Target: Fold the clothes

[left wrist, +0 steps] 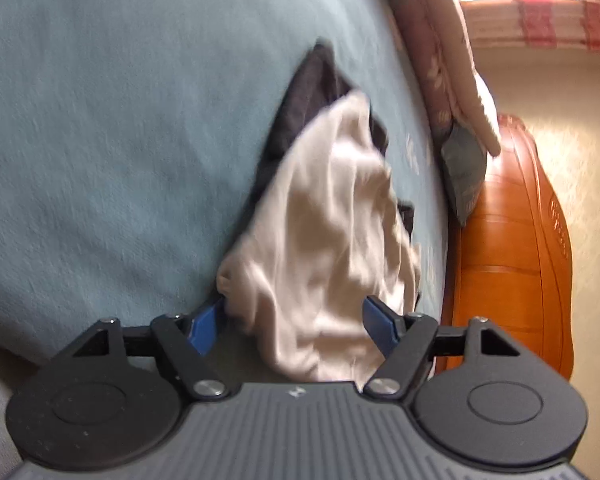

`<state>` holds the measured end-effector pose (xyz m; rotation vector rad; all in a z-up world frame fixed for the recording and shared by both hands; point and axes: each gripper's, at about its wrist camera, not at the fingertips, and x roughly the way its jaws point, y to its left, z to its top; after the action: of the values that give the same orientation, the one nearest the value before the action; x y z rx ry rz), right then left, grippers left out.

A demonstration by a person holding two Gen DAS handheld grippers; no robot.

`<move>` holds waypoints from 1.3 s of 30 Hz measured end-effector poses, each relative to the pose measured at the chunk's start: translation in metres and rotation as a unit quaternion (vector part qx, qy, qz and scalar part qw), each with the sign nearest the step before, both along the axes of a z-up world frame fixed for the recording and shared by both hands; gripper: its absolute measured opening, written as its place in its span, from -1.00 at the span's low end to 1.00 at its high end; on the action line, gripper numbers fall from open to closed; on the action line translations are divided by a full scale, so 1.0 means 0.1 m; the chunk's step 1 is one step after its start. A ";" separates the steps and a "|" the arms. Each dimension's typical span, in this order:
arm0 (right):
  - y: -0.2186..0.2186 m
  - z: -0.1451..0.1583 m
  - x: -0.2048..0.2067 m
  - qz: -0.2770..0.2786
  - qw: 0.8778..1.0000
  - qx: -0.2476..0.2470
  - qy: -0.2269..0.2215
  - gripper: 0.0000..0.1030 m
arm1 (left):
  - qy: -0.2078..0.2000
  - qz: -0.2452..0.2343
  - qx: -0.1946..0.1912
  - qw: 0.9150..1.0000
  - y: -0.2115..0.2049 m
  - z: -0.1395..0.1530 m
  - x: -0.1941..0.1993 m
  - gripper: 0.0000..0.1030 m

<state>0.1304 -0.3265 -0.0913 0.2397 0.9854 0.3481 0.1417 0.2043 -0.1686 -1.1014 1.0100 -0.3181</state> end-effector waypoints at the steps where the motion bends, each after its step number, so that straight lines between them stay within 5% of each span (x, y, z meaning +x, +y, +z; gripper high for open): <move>1: 0.02 0.01 0.00 0.003 1.000 -0.003 -0.002 0.71 | -0.020 0.021 -0.012 1.000 0.09 0.08 0.00 0.42; 3: 0.06 0.03 0.01 0.009 1.000 -0.011 -0.004 0.71 | -0.054 0.049 -0.015 0.997 0.29 0.27 0.02 0.46; 7: 0.08 0.03 0.05 0.012 1.000 -0.016 -0.003 0.71 | -0.068 0.012 0.063 0.996 0.36 0.53 0.11 0.46; 15: 0.27 -0.05 0.08 0.033 0.999 -0.028 0.008 0.71 | -0.035 -0.141 0.129 0.981 -0.17 0.18 0.18 0.44; 34: 0.50 -0.06 0.15 0.044 0.996 -0.072 0.025 0.73 | -0.100 -0.258 0.058 0.959 -0.10 -0.01 0.11 0.46; 37: 0.51 -0.07 0.16 0.044 0.996 -0.073 0.028 0.73 | -0.130 -0.300 0.093 0.940 -0.17 0.04 0.11 0.41; 39: 0.52 -0.08 0.16 0.044 0.996 -0.075 0.028 0.73 | -0.157 -0.340 0.144 0.916 -0.24 0.12 0.10 0.04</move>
<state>0.1465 -0.2742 -0.0990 0.0708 1.0742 0.3475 0.1513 0.1798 -0.1561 -0.3809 1.0820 -0.8499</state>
